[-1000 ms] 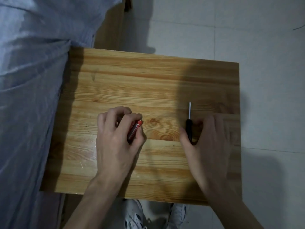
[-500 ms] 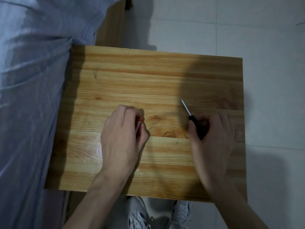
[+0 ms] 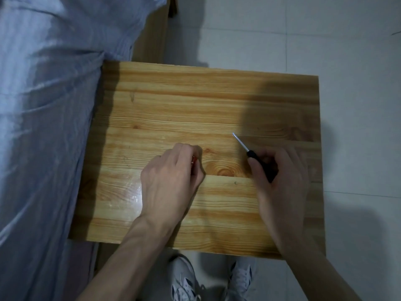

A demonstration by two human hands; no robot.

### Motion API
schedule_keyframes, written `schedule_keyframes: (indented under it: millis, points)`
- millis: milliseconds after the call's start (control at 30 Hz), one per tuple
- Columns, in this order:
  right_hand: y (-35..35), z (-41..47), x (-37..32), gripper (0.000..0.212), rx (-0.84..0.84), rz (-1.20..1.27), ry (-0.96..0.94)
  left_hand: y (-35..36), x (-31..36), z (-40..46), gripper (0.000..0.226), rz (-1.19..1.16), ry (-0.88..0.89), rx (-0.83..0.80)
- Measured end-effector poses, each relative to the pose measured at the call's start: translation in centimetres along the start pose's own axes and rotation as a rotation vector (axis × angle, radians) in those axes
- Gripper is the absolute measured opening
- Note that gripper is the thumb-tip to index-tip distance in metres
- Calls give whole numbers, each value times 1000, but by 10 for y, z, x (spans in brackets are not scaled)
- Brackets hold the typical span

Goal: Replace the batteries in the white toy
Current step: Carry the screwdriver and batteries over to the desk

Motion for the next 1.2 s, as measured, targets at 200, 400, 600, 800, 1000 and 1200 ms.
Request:
schedule_keyframes:
  millis: [200, 400, 600, 800, 1000, 1200]
  points:
    - [-5, 0, -11, 12, -19, 63, -13, -4, 0, -6, 15, -4, 19, 79]
    - [-15, 2, -19, 11, -9, 81, -36, -2, 0, -9, 16, -21, 64, 78]
    - [-35, 5, -37, 12, -44, 39, -54, -3, -6, -10, 19, -142, 15, 18]
    - [-61, 13, -79, 12, -99, 189, -33, -57, -7, 11, 14, -400, -162, -10]
    - [-143, 29, -192, 2, -38, 216, -193, -214, 28, 65, 37, -397, -117, 182]
    - [-276, 52, -359, 7, 21, 316, -301, -432, 63, 106, 45, -388, -24, 348]
Point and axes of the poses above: each hand's wrist, its own z-axis towards the middle knuckle, its own y-axis out of the palm, x = y × z, the point moved 8 cm from there along z, towards the middle knuckle, and after that the axes turned 4 degrees about z, right-handed, at the moved point
